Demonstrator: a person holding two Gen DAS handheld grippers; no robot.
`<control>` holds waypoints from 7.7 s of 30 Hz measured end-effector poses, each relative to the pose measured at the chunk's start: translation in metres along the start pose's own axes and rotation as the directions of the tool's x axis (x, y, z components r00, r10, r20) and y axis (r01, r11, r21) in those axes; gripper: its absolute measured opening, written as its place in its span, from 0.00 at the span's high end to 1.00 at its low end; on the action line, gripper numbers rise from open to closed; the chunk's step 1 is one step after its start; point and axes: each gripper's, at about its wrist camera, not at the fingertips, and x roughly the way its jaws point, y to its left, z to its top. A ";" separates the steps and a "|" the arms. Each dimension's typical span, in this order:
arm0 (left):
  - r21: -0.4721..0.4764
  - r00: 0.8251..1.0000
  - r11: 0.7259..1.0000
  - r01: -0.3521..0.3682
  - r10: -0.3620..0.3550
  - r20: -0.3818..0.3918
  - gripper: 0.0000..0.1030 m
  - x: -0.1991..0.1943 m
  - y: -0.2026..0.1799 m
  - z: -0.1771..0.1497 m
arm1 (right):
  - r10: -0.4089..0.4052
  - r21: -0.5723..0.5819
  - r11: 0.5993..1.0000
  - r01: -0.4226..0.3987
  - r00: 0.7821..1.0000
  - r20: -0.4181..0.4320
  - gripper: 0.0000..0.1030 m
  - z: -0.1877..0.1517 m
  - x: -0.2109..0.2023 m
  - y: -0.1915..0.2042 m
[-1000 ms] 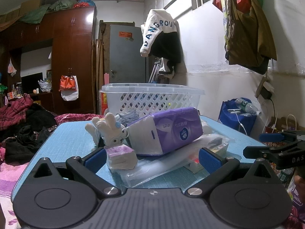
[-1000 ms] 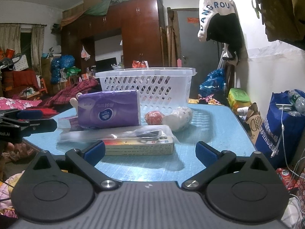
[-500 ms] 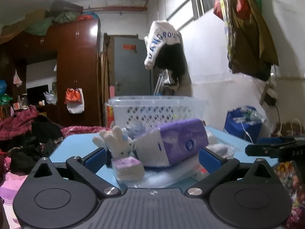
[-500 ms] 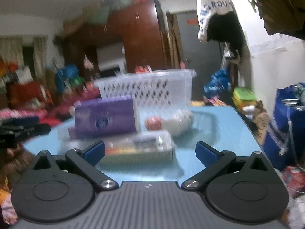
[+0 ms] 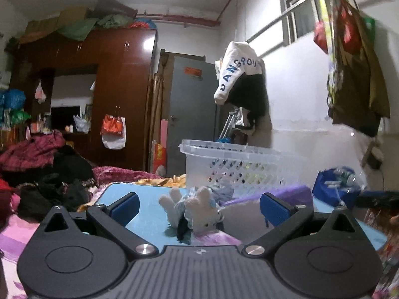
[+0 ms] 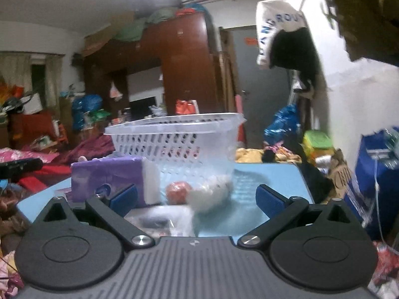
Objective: Organize objects
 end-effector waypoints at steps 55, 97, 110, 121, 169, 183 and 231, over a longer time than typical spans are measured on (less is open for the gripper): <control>0.108 0.979 0.981 0.158 -0.142 -0.145 0.57 0.046 -0.066 -0.029 | 0.259 -0.227 0.935 -0.273 0.962 -0.089 0.67 -0.005 0.036 0.041; -0.007 0.924 0.971 0.240 -0.231 -0.306 0.55 0.251 -0.057 0.100 | 0.028 -0.116 0.992 -0.047 0.986 -0.161 0.67 0.121 0.171 0.003; -0.035 0.856 0.982 0.187 -0.180 -0.485 0.54 0.293 -0.068 0.086 | -0.062 -0.058 0.997 0.044 0.930 -0.362 0.67 0.114 0.192 -0.013; 0.066 0.857 0.985 0.162 -0.108 -0.504 0.48 0.289 -0.072 0.083 | -0.041 -0.067 0.998 0.014 0.907 -0.418 0.64 0.116 0.202 -0.011; 0.219 0.969 0.975 -0.027 0.079 -0.233 0.16 0.056 -0.037 -0.005 | -0.020 -0.059 0.998 0.014 0.994 -0.106 0.00 0.026 0.075 -0.002; 0.155 0.958 0.986 -0.055 0.096 -0.269 0.17 0.059 -0.021 -0.034 | -0.039 0.054 0.997 0.055 0.961 -0.273 0.09 0.020 0.120 -0.036; 0.181 0.960 0.981 0.071 -0.017 -0.281 0.50 0.182 -0.048 0.116 | -0.101 -0.178 0.981 0.076 0.986 -0.135 0.51 0.137 0.139 0.018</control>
